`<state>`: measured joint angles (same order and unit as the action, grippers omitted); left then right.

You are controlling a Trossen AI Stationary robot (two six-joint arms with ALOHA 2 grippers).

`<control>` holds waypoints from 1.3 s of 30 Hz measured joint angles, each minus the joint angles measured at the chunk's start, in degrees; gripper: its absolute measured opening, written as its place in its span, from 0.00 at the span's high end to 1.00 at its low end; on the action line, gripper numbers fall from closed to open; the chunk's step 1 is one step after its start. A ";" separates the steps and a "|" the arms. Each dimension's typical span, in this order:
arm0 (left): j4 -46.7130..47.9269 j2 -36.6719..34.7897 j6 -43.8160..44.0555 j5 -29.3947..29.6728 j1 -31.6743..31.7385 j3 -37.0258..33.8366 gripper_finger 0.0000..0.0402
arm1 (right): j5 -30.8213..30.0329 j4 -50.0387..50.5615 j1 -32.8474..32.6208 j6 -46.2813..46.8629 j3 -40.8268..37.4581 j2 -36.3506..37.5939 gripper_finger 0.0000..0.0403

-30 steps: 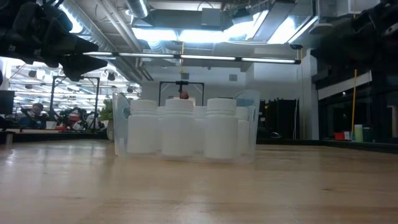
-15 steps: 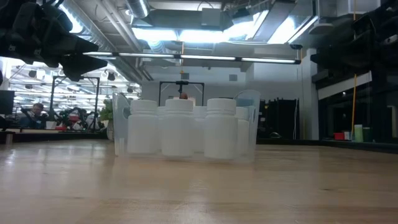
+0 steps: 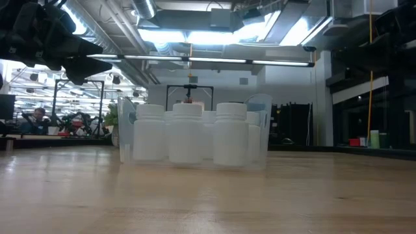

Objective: Pick and place pill bottles into a basket
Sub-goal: Return to Home Position

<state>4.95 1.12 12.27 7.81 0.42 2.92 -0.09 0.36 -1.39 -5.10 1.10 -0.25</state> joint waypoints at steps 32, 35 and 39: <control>0.00 -0.01 0.00 0.00 -0.01 0.00 0.35 | -0.27 -0.09 0.02 -1.23 0.00 0.00 0.94; 0.00 0.01 0.00 0.00 0.00 0.00 0.35 | -0.27 -0.09 0.04 -1.14 0.01 0.00 0.94; -0.79 -0.01 0.00 0.09 -0.02 -0.01 0.35 | -0.27 -0.10 0.04 -1.20 0.02 0.00 0.94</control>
<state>4.16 1.11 12.27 7.91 0.40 2.91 -0.36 0.27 -1.35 -6.30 1.12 -0.25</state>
